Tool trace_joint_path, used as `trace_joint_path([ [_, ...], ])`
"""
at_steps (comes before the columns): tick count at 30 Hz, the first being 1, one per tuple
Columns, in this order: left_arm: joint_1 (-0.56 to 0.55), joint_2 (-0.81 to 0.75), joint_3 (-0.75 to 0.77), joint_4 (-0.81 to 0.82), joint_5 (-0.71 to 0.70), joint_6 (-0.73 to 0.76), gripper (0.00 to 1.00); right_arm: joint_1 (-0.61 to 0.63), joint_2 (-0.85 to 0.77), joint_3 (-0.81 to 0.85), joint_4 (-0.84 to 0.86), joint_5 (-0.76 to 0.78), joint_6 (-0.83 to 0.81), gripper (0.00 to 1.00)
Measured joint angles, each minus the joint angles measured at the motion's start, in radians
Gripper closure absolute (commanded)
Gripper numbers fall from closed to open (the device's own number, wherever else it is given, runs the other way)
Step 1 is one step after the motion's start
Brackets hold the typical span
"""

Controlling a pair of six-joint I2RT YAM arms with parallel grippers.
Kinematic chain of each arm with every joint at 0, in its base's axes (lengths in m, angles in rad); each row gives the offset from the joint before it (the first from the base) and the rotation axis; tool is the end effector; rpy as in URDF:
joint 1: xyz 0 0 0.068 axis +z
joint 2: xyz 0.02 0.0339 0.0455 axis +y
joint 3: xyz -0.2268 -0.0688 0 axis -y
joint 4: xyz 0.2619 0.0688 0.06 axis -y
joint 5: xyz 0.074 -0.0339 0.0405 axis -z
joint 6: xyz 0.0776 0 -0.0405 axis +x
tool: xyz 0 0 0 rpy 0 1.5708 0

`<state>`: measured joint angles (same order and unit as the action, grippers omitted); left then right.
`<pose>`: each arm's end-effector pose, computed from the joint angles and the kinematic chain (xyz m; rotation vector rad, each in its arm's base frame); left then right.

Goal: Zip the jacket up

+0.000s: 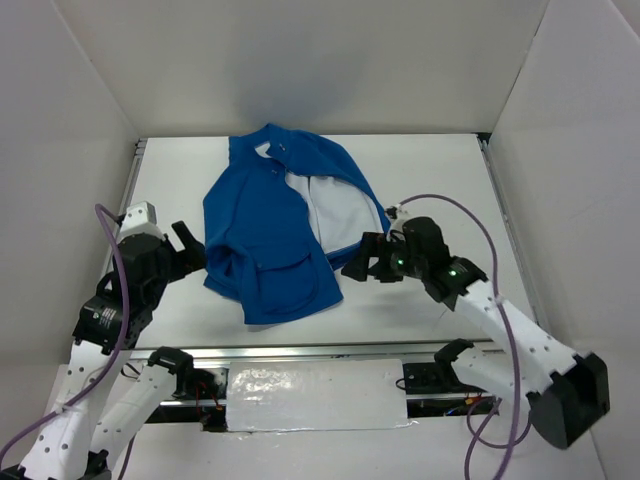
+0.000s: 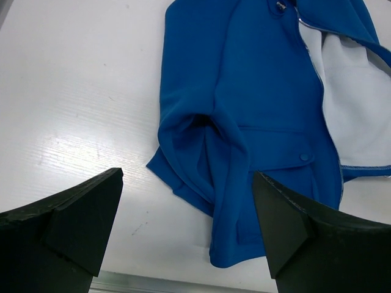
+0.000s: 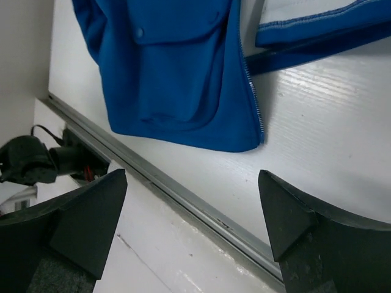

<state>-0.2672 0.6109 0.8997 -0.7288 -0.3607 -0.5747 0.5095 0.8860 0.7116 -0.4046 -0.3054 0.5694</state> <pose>0.2009 -0.0266 0.3133 -0.5275 1.9139 -0.1831 0.2233 0.1515 0.2218 -0.1208 2.2730 0.9299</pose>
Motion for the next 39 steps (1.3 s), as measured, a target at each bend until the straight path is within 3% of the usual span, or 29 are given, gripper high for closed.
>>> trace_joint_path([
  [8,-0.004,0.017,0.0,0.008,0.045,0.023,0.01,0.026,0.432,0.063,0.225,-0.023,-0.029,0.22],
  [15,-0.008,0.023,-0.001,0.025,0.079,0.029,0.01,0.026,0.766,0.209,0.309,-0.039,-0.067,0.31],
  [18,-0.011,0.023,-0.001,0.029,0.088,0.03,0.01,0.026,0.831,0.221,0.33,-0.06,-0.075,0.5],
  [21,-0.012,0.023,-0.001,0.036,0.097,0.034,0.01,0.026,0.864,0.223,0.343,-0.089,-0.075,0.71],
  [26,-0.013,0.023,-0.001,0.042,0.104,0.048,0.01,0.026,0.86,0.214,0.386,-0.13,-0.058,0.8],
  [30,-0.013,0.023,-0.002,0.043,0.122,0.05,0.01,0.031,0.809,0.195,0.407,-0.16,-0.028,1.0],
  [34,-0.013,0.022,-0.021,0.083,0.24,0.054,0.02,0.048,0.741,0.183,0.449,-0.186,0.04,1.0],
  [39,-0.02,0.016,-0.191,0.276,0.562,-0.005,0.05,0.065,0.72,0.183,0.544,-0.238,0.186,1.0],
])
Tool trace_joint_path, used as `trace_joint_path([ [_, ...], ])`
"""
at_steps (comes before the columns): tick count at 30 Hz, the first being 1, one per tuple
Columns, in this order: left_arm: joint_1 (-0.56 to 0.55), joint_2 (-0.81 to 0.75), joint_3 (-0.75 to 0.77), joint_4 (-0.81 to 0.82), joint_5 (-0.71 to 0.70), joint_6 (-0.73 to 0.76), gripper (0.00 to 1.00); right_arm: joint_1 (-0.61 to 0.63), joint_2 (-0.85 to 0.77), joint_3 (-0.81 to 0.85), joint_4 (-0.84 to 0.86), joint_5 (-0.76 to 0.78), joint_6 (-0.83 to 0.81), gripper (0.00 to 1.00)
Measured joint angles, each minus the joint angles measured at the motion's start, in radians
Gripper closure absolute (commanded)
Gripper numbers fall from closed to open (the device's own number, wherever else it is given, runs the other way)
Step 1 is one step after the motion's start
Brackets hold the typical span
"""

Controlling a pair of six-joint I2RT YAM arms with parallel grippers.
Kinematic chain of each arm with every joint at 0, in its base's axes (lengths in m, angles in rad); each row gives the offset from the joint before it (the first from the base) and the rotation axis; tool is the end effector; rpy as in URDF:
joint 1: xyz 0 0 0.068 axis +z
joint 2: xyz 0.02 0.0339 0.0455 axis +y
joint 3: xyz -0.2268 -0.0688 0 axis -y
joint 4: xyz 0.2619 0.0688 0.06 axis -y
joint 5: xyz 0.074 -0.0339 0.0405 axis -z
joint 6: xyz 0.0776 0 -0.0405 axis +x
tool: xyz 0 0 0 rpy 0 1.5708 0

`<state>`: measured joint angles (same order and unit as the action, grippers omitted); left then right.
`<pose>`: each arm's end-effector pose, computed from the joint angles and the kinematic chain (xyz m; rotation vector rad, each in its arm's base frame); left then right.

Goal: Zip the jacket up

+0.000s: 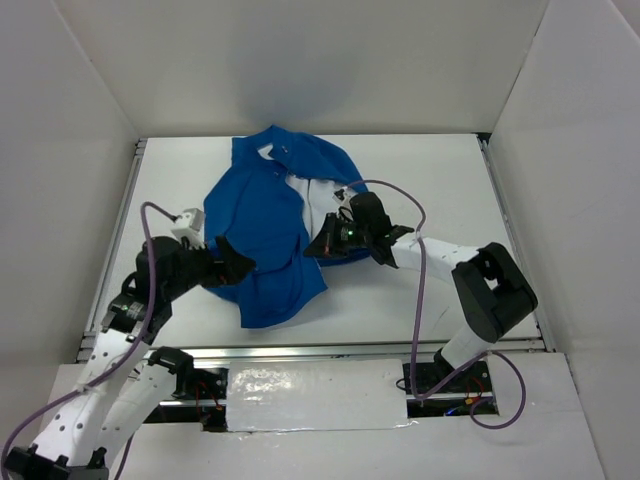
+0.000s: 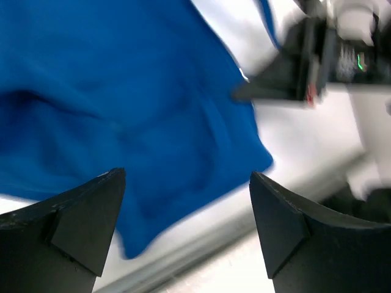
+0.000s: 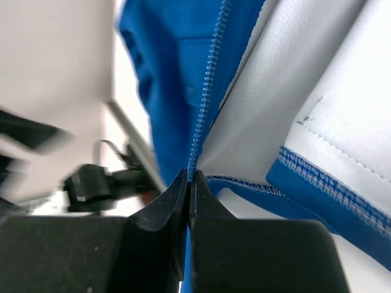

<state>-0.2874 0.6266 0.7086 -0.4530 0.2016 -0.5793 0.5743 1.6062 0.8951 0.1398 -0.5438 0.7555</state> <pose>0.2183 -0.0807 0.2734 -0.1546 2.0069 -0.7611 0.3004 0.2422 0.1388 -0.1431 2.3636 1.3022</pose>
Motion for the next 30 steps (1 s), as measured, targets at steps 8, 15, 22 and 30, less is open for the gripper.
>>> trace_joint_path([
  [8,-0.072,-0.053,-0.323,0.321,0.327,-0.209,0.06,0.121,0.003,0.014,0.064,0.038,0.207,0.84],
  [15,-0.102,-0.007,-0.322,0.439,0.351,-0.24,0.06,0.204,0.018,0.086,-0.007,0.12,0.219,0.59],
  [22,-0.108,0.002,-0.323,0.45,0.351,-0.24,0.06,0.2,0.037,0.061,0.002,0.113,0.232,0.64],
  [30,-0.109,-0.071,-0.321,0.333,0.306,-0.215,0.05,0.223,0.041,-0.003,-0.047,0.216,0.204,0.51],
])
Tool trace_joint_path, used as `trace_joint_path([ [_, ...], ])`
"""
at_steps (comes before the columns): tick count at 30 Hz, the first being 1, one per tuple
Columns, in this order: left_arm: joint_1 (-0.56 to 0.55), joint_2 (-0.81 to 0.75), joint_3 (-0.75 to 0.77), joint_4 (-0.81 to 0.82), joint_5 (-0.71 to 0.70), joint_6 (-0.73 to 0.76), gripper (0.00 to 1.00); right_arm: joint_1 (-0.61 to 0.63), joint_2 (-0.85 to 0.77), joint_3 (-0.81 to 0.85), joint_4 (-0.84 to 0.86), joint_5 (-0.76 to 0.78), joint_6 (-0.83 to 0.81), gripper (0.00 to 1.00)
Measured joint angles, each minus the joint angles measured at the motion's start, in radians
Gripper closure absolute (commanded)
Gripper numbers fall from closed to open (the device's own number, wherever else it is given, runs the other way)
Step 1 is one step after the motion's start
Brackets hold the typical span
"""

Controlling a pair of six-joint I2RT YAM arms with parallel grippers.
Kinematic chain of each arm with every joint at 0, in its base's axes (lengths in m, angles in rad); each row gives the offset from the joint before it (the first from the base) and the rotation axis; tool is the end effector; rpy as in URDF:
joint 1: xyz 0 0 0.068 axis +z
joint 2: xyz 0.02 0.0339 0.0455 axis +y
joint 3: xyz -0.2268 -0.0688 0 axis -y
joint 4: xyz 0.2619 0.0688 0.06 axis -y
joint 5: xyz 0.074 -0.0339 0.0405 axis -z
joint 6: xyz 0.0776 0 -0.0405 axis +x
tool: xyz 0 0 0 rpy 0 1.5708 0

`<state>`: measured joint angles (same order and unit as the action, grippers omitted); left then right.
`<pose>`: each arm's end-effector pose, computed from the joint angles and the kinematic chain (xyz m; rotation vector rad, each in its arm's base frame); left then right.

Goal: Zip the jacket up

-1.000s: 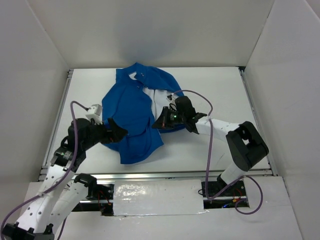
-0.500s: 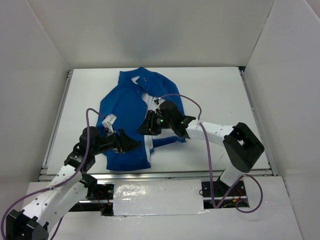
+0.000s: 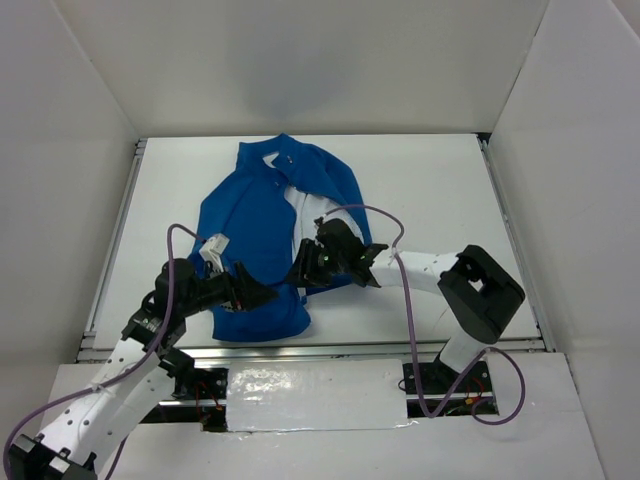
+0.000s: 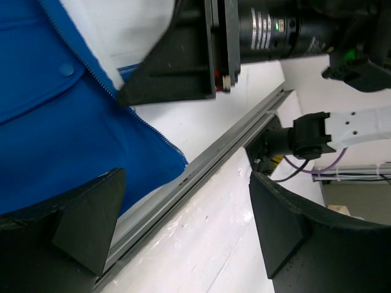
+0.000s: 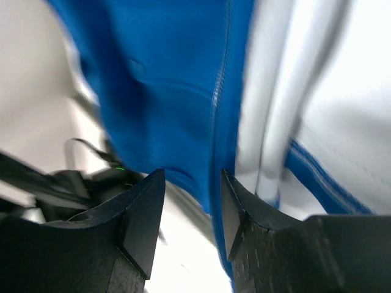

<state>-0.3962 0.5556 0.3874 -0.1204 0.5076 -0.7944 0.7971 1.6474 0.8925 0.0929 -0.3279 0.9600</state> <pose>0.1990 -0.1241 0.2081 -0.0160 2.0306 -1.2625 0.2515 0.2933 0.1132 0.0021 2.5360 1.2175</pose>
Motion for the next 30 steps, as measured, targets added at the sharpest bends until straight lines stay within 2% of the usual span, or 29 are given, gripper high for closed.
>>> trace_joint_path([
  [3,0.0,-0.026,0.012,-0.07,-0.024,0.015,0.05,0.043,-0.01,-0.033,-0.039,0.053,-0.021,0.53],
  [7,0.0,-0.038,0.028,-0.115,-0.032,0.035,0.05,0.086,-0.021,-0.056,-0.074,0.097,-0.047,0.65],
  [9,0.0,-0.041,0.028,-0.127,-0.032,0.036,0.05,0.091,-0.022,-0.057,-0.087,0.108,-0.06,0.65],
  [12,0.0,-0.042,0.028,-0.137,-0.031,0.036,0.05,0.097,-0.022,-0.057,-0.109,0.142,-0.071,0.59],
  [13,0.0,-0.043,0.028,-0.14,-0.031,0.037,0.04,0.1,-0.022,-0.056,-0.123,0.159,-0.076,0.46],
  [14,-0.001,-0.043,0.028,-0.142,-0.03,0.037,0.04,0.106,-0.022,-0.053,-0.144,0.184,-0.08,0.41],
  [18,-0.001,-0.043,0.028,-0.142,-0.019,0.04,0.04,0.152,-0.022,-0.019,-0.26,0.298,-0.117,0.39],
  [21,-0.001,-0.036,0.028,-0.142,-0.011,0.044,0.04,0.198,-0.022,0.027,-0.314,0.349,-0.139,0.49],
  [22,-0.001,-0.033,0.028,-0.142,-0.009,0.048,0.04,0.208,-0.022,0.037,-0.323,0.359,-0.144,0.62],
  [24,-0.001,-0.027,0.028,-0.142,-0.007,0.056,0.04,0.221,-0.022,0.048,-0.334,0.373,-0.154,0.7],
  [29,-0.002,-0.027,0.026,-0.141,0.003,0.058,0.03,0.226,-0.02,0.056,-0.372,0.409,-0.155,0.71],
  [30,-0.002,-0.027,0.025,-0.139,0.008,0.058,0.04,0.226,-0.02,0.058,-0.378,0.418,-0.156,0.78],
])
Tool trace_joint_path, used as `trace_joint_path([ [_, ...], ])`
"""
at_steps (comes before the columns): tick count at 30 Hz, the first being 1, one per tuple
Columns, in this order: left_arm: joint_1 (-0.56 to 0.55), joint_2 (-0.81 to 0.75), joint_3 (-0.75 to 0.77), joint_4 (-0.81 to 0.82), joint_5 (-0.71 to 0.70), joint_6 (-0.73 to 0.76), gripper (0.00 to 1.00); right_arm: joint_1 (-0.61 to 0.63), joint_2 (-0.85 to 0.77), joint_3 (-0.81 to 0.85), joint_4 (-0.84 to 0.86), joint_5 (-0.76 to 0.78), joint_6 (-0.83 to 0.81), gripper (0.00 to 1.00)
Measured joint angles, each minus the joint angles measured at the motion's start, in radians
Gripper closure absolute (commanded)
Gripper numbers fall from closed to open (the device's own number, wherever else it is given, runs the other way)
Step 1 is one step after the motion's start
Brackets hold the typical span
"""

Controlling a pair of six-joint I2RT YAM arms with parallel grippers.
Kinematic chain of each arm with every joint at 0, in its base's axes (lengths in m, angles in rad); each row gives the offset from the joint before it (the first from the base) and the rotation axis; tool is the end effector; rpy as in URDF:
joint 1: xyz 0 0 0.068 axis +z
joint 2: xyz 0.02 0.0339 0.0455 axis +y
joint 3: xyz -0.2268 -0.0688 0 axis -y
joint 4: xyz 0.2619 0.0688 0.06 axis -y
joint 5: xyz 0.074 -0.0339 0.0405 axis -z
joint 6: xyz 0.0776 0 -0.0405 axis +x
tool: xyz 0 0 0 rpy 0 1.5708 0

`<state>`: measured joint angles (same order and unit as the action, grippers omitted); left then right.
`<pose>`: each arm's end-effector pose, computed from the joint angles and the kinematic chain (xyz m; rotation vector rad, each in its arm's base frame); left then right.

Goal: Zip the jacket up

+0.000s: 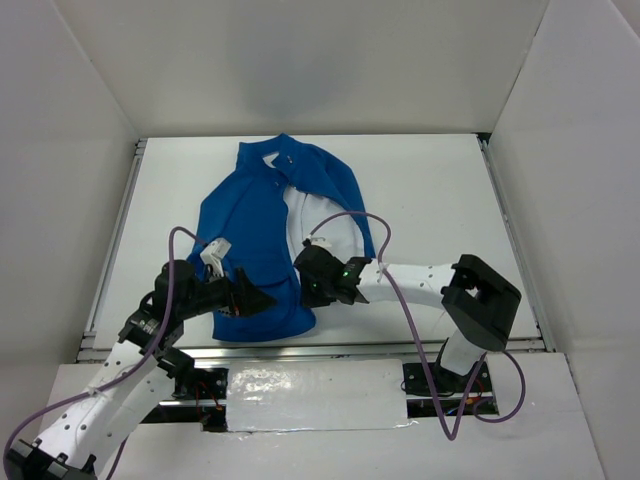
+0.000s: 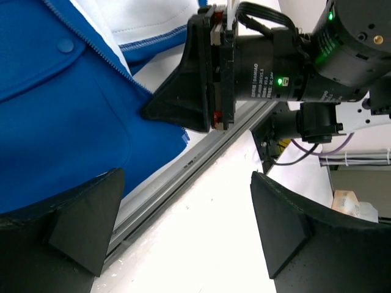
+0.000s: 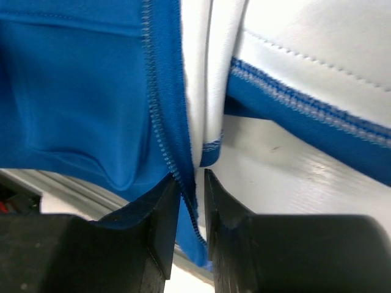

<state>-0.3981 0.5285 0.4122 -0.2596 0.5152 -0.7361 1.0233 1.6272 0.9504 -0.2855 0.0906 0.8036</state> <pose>0.1906 -0.1216 0.2051 0.0176 2.1082 -1.2196 0.1939 0.3046 0.0986 -0.2521 2.6283 0.5831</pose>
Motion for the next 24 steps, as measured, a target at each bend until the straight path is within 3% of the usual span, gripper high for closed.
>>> trace_joint_path([
  [3,0.0,0.007,-0.003,0.005,0.014,0.0,0.04,0.0,0.0,0.014,-0.025,0.025,-0.012,0.96],
  [11,0.0,0.016,-0.021,0.035,0.036,-0.002,0.06,0.0,-0.013,0.028,-0.018,0.026,-0.011,1.0],
  [16,-0.003,0.024,-0.073,0.1,0.078,-0.032,0.14,-0.006,-0.159,-0.108,0.188,-0.072,0.047,1.0],
  [24,-0.006,0.027,-0.093,0.219,0.123,-0.089,0.2,-0.012,-0.176,-0.129,0.534,-0.192,0.173,1.0],
])
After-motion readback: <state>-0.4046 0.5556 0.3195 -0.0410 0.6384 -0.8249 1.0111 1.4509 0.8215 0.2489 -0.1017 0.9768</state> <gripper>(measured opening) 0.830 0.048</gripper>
